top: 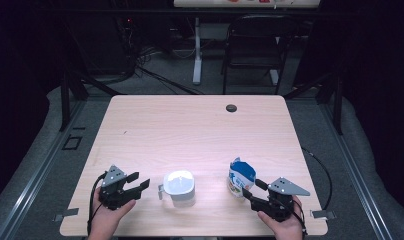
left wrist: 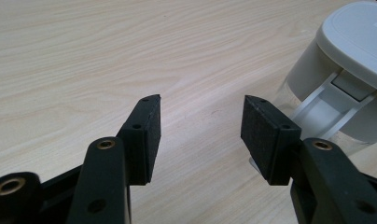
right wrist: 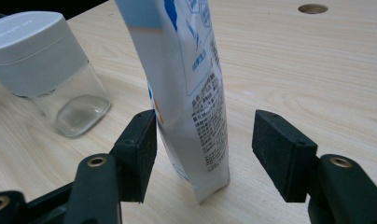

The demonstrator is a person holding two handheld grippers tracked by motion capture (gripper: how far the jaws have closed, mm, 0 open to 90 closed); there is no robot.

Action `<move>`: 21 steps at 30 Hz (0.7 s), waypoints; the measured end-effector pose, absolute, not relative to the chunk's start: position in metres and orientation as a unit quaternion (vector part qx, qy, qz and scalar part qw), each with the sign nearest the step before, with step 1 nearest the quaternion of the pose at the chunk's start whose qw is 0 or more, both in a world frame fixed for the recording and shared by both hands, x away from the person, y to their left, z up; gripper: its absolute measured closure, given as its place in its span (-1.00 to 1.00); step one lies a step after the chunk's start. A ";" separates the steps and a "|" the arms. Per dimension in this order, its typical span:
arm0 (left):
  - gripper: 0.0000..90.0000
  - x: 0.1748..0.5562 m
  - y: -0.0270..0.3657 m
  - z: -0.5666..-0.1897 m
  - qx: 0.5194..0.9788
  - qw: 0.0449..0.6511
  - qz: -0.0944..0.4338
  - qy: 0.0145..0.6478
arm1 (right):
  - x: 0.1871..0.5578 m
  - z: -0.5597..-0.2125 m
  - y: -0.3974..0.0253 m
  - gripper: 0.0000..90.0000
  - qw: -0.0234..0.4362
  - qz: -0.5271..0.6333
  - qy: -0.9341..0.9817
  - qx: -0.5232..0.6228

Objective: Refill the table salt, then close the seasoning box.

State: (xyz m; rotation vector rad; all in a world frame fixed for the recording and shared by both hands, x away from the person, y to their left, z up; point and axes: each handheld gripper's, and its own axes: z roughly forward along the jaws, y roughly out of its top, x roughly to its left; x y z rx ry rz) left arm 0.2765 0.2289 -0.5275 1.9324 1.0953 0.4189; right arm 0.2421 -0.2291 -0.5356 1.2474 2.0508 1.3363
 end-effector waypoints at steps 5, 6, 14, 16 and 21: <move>0.08 0.277 0.225 -0.529 0.780 0.424 0.169 0.429 | 0.244 -0.541 -0.229 -0.10 0.187 0.475 0.737 0.444; 0.08 0.276 0.225 -0.528 0.780 0.425 0.165 0.430 | 0.245 -0.542 -0.229 -0.10 0.187 0.472 0.738 0.444; 0.07 0.277 0.226 -0.527 0.778 0.427 0.166 0.430 | 0.247 -0.544 -0.229 -0.10 0.179 0.474 0.739 0.444; 0.07 0.277 0.226 -0.527 0.777 0.428 0.165 0.431 | 0.247 -0.546 -0.227 -0.09 0.177 0.471 0.741 0.445; 0.05 0.275 0.225 -0.523 0.774 0.439 0.165 0.426 | 0.248 -0.548 -0.225 -0.08 0.176 0.462 0.748 0.443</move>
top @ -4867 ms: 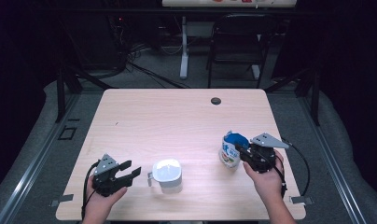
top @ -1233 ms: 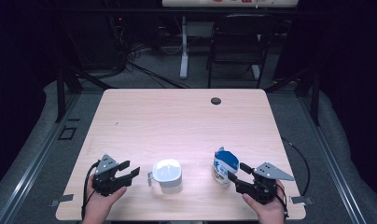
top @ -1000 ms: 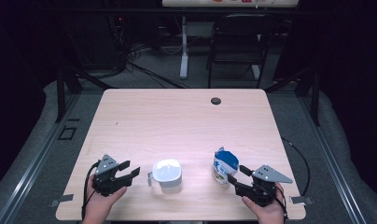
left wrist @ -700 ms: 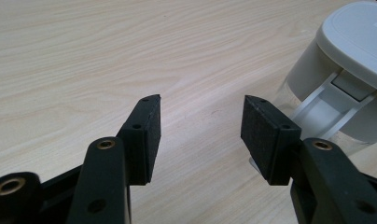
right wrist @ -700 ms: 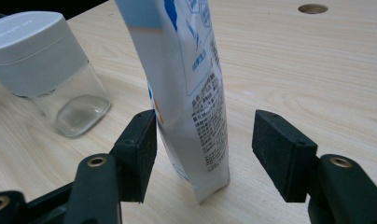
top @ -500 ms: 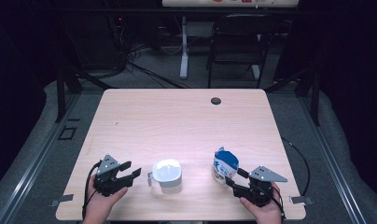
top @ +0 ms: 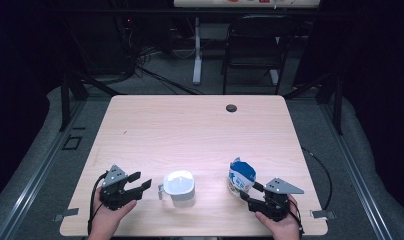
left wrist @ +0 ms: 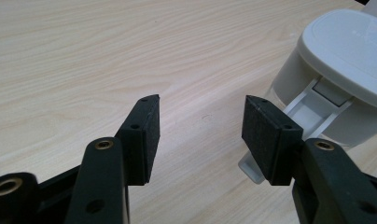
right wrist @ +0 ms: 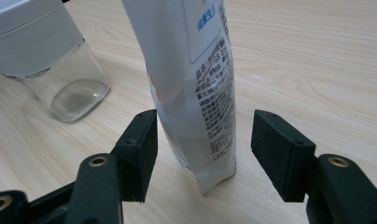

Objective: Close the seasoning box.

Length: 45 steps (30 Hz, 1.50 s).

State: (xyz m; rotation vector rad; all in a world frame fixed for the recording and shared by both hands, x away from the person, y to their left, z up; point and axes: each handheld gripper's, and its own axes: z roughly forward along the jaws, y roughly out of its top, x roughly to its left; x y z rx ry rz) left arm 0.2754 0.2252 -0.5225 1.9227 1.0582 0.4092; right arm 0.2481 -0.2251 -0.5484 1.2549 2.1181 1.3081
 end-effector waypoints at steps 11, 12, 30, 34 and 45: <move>0.08 0.267 0.217 -0.509 0.777 0.451 0.163 0.409 | 0.244 -0.546 -0.226 -0.07 0.185 0.465 0.744 0.443; 0.09 0.266 0.217 -0.506 0.782 0.447 0.162 0.403 | 0.244 -0.545 -0.226 -0.07 0.186 0.463 0.745 0.442; 0.54 0.254 0.199 -0.489 0.794 0.463 0.155 0.361 | 0.235 -0.532 -0.223 0.11 0.201 0.449 0.761 0.423; 0.65 0.256 0.197 -0.486 0.796 0.465 0.150 0.357 | 0.233 -0.530 -0.224 0.15 0.203 0.444 0.764 0.421; 0.90 0.262 0.182 -0.484 0.807 0.462 0.146 0.337 | 0.225 -0.528 -0.227 0.24 0.205 0.451 0.757 0.426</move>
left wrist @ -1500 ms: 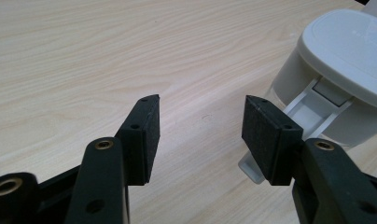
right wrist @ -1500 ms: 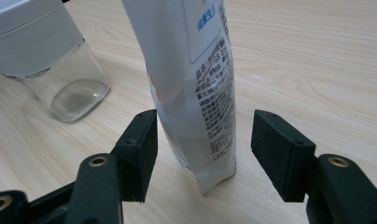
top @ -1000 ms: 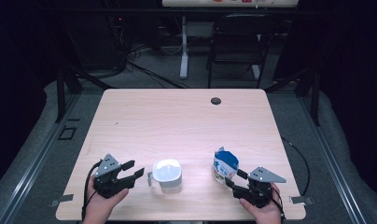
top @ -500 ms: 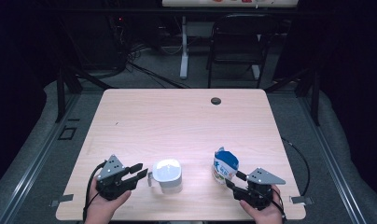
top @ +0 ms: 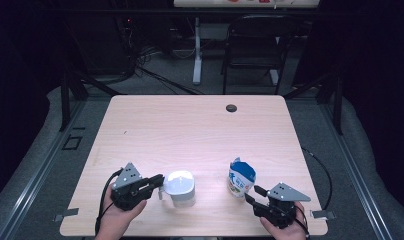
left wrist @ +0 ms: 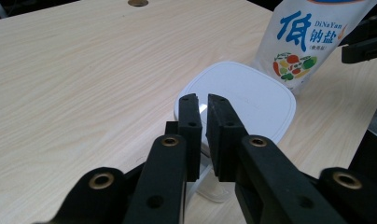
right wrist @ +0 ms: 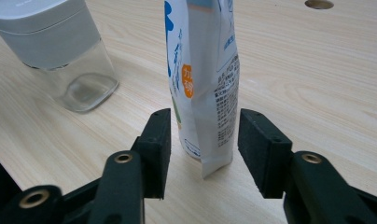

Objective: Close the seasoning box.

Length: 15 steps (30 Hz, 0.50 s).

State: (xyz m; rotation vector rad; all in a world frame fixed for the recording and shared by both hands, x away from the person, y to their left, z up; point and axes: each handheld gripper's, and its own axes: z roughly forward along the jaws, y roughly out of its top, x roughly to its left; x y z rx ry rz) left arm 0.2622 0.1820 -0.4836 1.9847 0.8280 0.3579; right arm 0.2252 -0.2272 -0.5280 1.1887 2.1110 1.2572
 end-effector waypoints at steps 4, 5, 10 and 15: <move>0.97 0.265 0.179 -0.484 0.809 0.458 0.140 0.340 | 0.221 -0.526 -0.229 0.31 0.207 0.452 0.756 0.425; 0.97 0.265 0.178 -0.485 0.810 0.456 0.139 0.341 | 0.220 -0.525 -0.230 0.33 0.207 0.452 0.757 0.424; 1.00 0.265 0.175 -0.485 0.817 0.447 0.137 0.338 | 0.218 -0.522 -0.232 0.38 0.202 0.453 0.758 0.424; 1.00 0.266 0.172 -0.488 0.817 0.447 0.137 0.338 | 0.216 -0.521 -0.233 0.42 0.192 0.460 0.758 0.422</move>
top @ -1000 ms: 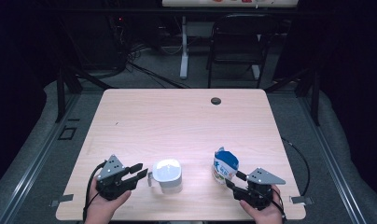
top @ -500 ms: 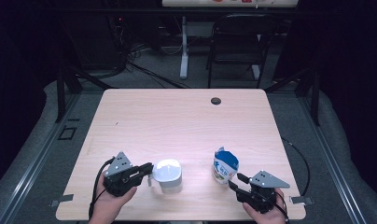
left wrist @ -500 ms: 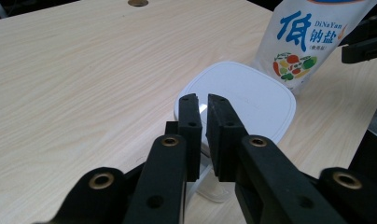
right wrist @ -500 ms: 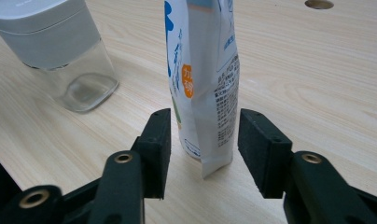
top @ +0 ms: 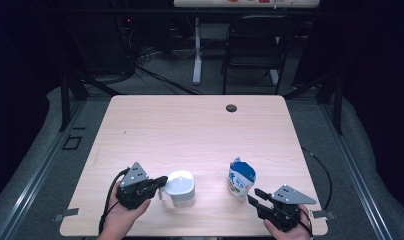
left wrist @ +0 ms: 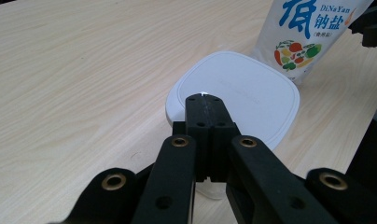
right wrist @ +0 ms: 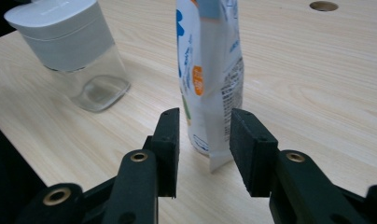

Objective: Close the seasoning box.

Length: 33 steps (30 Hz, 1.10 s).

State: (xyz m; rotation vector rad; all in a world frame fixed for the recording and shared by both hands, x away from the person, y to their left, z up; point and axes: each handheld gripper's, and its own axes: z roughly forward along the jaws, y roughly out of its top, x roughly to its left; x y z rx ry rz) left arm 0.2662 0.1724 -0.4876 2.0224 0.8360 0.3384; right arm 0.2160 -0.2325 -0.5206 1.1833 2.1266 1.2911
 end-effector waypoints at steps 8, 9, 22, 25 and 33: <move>1.00 0.268 0.171 -0.486 0.819 0.438 0.144 0.342 | 0.213 -0.517 -0.225 0.53 0.169 0.462 0.771 0.404; 1.00 0.269 0.171 -0.486 0.820 0.436 0.143 0.341 | 0.212 -0.516 -0.225 0.53 0.166 0.462 0.773 0.402; 1.00 0.268 0.172 -0.485 0.822 0.431 0.142 0.344 | 0.211 -0.512 -0.211 0.56 0.149 0.487 0.772 0.380; 1.00 0.268 0.172 -0.485 0.821 0.432 0.145 0.344 | 0.213 -0.513 -0.202 0.53 0.144 0.488 0.775 0.374; 1.00 0.268 0.171 -0.485 0.821 0.432 0.147 0.344 | 0.222 -0.515 -0.178 0.47 0.148 0.480 0.783 0.368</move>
